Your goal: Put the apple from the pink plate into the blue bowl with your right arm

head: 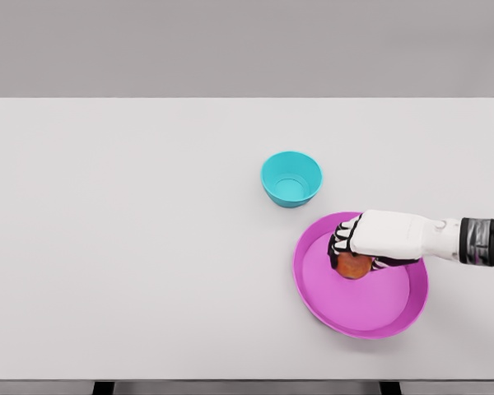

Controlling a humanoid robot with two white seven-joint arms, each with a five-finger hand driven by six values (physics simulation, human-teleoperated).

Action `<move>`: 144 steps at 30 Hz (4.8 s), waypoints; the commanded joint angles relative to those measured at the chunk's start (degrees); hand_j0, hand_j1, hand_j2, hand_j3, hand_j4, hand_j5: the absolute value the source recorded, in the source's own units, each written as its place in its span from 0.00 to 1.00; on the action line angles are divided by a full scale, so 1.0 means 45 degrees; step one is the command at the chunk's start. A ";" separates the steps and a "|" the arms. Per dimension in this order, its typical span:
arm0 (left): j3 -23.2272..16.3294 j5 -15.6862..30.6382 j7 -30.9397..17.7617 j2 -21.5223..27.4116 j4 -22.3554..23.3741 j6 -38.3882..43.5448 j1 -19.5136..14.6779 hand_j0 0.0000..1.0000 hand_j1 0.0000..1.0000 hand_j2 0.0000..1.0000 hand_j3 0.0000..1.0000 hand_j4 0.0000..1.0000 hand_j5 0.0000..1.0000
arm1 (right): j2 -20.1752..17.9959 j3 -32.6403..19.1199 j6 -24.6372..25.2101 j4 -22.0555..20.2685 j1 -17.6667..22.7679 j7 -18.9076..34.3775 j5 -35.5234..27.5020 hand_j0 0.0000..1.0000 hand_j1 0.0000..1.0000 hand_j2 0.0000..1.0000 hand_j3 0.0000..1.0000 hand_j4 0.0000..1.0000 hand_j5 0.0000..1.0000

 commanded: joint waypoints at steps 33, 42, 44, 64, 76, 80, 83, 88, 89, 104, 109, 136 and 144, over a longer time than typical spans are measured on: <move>0.0000 0.0001 -0.0002 0.0000 0.0000 0.0000 -0.0019 1.00 1.00 1.00 1.00 1.00 1.00 | 0.1212 -0.0659 0.0392 0.0562 -0.1270 0.0008 -0.0030 0.43 0.43 0.43 0.43 0.43 0.43; 0.0000 0.0001 -0.0002 0.0000 0.0000 0.0000 -0.0019 1.00 1.00 1.00 1.00 1.00 1.00 | 0.1700 -0.0659 0.0900 0.1460 -0.1972 0.0008 0.0009 0.43 0.43 0.43 0.43 0.43 0.43; 0.0000 0.0001 -0.0002 0.0000 0.0000 0.0000 0.0000 1.00 1.00 1.00 1.00 1.00 1.00 | 0.1739 -0.0659 0.1057 0.1577 -0.2070 0.0008 0.0048 0.43 0.43 0.43 0.43 0.43 0.43; 0.0000 0.0001 -0.0002 0.0000 0.0000 0.0000 0.0000 1.00 1.00 1.00 1.00 1.00 1.00 | 0.3048 -0.0522 0.1154 0.3140 -0.3340 0.0008 0.0380 0.43 0.43 0.43 0.43 0.43 0.43; 0.0000 0.0001 -0.0002 0.0000 0.0000 0.0000 0.0000 1.00 1.00 1.00 1.00 1.00 1.00 | 0.3946 -0.0366 0.1154 0.3960 -0.3828 0.0008 0.0575 0.44 0.44 0.44 0.44 0.44 0.44; 0.0000 0.0001 -0.0002 0.0000 0.0000 0.0000 -0.0020 1.00 1.00 1.00 1.00 1.00 1.00 | 0.4103 -0.0073 0.1154 0.4234 -0.4082 0.0008 0.0575 0.44 0.44 0.44 0.44 0.44 0.44; 0.0000 0.0001 -0.0002 0.0000 0.0000 0.0000 -0.0020 1.00 1.00 1.00 1.00 1.00 1.00 | 0.4395 0.0025 0.1154 0.4409 -0.4355 0.0008 0.0575 0.44 0.44 0.44 0.44 0.44 0.44; 0.0000 0.0001 -0.0002 0.0000 0.0000 0.0000 0.0000 1.00 1.00 1.00 1.00 1.00 1.00 | 0.4650 0.0552 0.1135 0.5093 -0.4707 0.0008 0.0595 0.44 0.44 0.44 0.44 0.44 0.44; 0.0000 0.0001 -0.0002 0.0000 0.0000 0.0000 -0.0020 1.00 1.00 1.00 1.00 1.00 1.00 | 0.4650 0.0572 0.1154 0.5093 -0.4746 0.0008 0.0595 0.44 0.44 0.44 0.44 0.44 0.44; 0.0000 0.0001 -0.0002 0.0000 0.0000 0.0000 -0.0019 1.00 1.00 1.00 1.00 1.00 1.00 | 0.5450 0.1274 0.1154 0.6285 -0.5332 0.0008 0.1161 0.44 0.44 0.44 0.44 0.44 0.44; 0.0000 0.0001 -0.0002 0.0000 0.0000 0.0000 0.0000 1.00 1.00 1.00 1.00 1.00 1.00 | 0.5626 0.1451 0.1135 0.6617 -0.5508 0.0008 0.1161 0.45 0.45 0.45 0.45 0.45 0.45; 0.0000 0.0001 -0.0002 0.0000 0.0000 0.0000 -0.0019 1.00 1.00 1.00 1.00 1.00 1.00 | 0.3850 -0.0014 0.0940 0.3336 -0.5587 0.0008 0.0186 1.00 1.00 1.00 1.00 1.00 1.00; 0.0000 0.0001 -0.0002 0.0000 0.0000 0.0000 0.0000 1.00 1.00 1.00 1.00 1.00 1.00 | 0.3086 -0.6477 0.0037 0.2886 -0.1232 0.0008 -0.0538 1.00 1.00 1.00 1.00 1.00 1.00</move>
